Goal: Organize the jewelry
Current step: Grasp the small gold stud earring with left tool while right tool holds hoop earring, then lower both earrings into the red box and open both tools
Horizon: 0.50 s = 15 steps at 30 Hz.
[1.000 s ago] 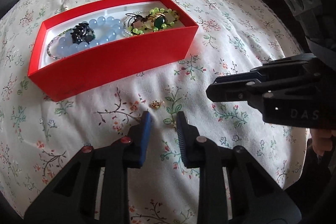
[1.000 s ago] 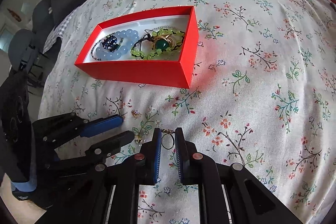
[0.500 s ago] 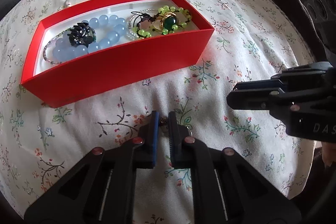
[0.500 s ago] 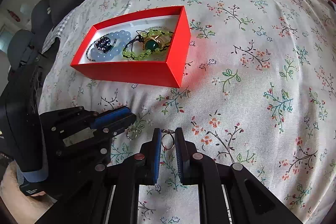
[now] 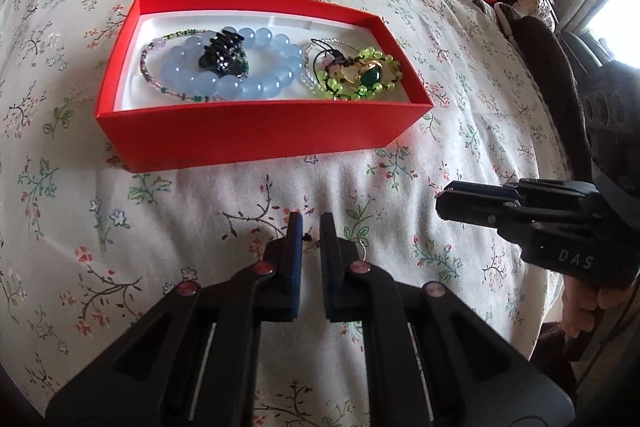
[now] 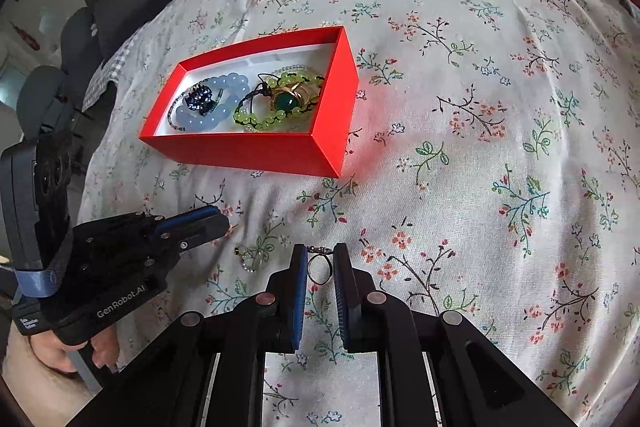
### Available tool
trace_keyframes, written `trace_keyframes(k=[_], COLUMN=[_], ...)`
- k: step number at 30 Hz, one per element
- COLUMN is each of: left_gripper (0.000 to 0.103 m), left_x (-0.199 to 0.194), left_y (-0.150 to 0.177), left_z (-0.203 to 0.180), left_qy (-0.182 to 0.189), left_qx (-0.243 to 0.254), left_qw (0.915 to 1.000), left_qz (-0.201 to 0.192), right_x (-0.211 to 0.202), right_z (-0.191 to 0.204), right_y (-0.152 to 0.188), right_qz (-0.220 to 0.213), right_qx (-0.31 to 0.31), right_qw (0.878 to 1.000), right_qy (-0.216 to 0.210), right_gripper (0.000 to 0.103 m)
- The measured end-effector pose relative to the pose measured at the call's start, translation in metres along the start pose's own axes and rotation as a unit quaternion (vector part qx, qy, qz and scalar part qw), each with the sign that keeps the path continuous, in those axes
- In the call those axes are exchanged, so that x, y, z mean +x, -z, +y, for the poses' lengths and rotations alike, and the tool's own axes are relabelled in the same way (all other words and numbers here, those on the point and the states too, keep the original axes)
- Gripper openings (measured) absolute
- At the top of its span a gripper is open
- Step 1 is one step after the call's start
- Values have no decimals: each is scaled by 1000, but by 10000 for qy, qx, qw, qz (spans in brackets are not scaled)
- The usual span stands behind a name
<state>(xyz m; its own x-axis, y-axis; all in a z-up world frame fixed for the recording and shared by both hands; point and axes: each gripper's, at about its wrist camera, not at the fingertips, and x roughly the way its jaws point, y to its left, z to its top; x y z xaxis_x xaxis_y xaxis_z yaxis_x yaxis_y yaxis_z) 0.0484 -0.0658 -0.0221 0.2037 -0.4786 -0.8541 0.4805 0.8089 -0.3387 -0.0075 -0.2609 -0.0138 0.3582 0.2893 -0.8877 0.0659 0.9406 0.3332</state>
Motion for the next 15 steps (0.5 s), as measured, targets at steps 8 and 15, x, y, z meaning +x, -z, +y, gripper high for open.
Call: trace_keyframes(k=[8, 15], left_gripper=[9, 9], left_x=[-26, -42], left_y=[-5, -17], left_z=[5, 9], left_qy=[-2, -31], left_qx=[-164, -311], left_qw=[9997, 9984], left_qz=[-197, -462], right_x=[-10, -18], right_z=[5, 12], right_y=[-4, -10], right_qz=[-145, -300], right_qx=[58, 110], right_qw=[9998, 9991], right_qy=[-150, -284], right_gripper=[13, 13])
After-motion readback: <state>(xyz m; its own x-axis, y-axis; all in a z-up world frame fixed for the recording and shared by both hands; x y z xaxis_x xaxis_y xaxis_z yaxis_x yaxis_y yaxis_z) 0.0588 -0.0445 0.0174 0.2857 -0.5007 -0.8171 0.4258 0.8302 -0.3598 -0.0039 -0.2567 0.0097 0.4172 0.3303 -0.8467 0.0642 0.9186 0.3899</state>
